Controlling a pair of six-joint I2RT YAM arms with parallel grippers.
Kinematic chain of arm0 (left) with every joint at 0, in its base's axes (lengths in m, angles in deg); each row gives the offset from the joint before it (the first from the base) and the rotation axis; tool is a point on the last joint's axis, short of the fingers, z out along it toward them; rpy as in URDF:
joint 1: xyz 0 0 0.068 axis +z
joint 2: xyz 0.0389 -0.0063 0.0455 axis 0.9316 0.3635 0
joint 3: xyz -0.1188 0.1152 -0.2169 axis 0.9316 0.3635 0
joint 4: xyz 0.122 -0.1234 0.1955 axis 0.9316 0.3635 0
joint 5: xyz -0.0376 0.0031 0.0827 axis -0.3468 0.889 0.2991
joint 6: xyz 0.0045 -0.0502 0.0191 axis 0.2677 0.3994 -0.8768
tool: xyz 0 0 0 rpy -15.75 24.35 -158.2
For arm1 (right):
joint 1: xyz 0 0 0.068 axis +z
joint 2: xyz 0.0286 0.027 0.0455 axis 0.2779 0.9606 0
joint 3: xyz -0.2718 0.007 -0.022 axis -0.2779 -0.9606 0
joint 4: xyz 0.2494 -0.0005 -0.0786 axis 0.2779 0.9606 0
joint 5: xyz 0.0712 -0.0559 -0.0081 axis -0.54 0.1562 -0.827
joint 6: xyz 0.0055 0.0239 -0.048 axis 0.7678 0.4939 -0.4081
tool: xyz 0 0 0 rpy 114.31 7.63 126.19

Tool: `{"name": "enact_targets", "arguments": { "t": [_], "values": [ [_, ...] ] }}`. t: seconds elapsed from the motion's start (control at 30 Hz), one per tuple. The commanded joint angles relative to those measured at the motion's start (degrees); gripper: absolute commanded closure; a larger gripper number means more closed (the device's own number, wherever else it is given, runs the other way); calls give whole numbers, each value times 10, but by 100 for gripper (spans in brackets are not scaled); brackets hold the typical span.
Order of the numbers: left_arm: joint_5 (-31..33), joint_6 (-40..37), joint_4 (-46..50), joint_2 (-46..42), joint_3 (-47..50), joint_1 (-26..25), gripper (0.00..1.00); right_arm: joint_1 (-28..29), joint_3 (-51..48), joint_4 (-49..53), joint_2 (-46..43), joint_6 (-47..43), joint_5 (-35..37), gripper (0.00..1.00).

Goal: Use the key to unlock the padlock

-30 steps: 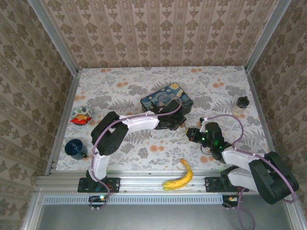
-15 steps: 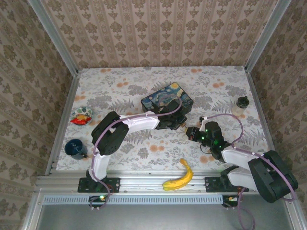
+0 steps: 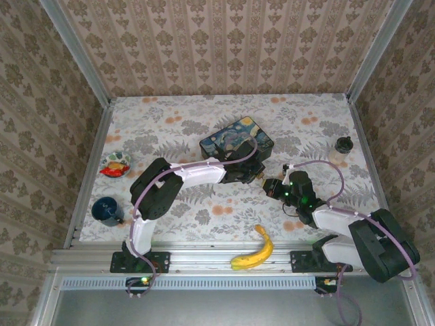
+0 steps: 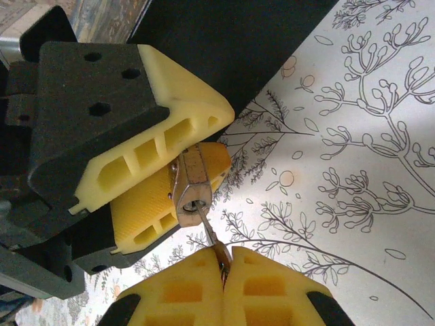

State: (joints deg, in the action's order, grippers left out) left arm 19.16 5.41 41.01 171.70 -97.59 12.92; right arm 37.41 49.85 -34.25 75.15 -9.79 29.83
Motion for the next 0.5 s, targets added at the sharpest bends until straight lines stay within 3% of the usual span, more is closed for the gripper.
{"name": "enact_targets", "arguments": {
  "t": [0.0,0.47],
  "values": [
    [-51,28,-24,13,3,-11,100,4,20,-31,10,14,29,100],
    [-67,24,-23,26,-17,-21,100,10,73,-14,2,38,-3,100]
  ]
}}
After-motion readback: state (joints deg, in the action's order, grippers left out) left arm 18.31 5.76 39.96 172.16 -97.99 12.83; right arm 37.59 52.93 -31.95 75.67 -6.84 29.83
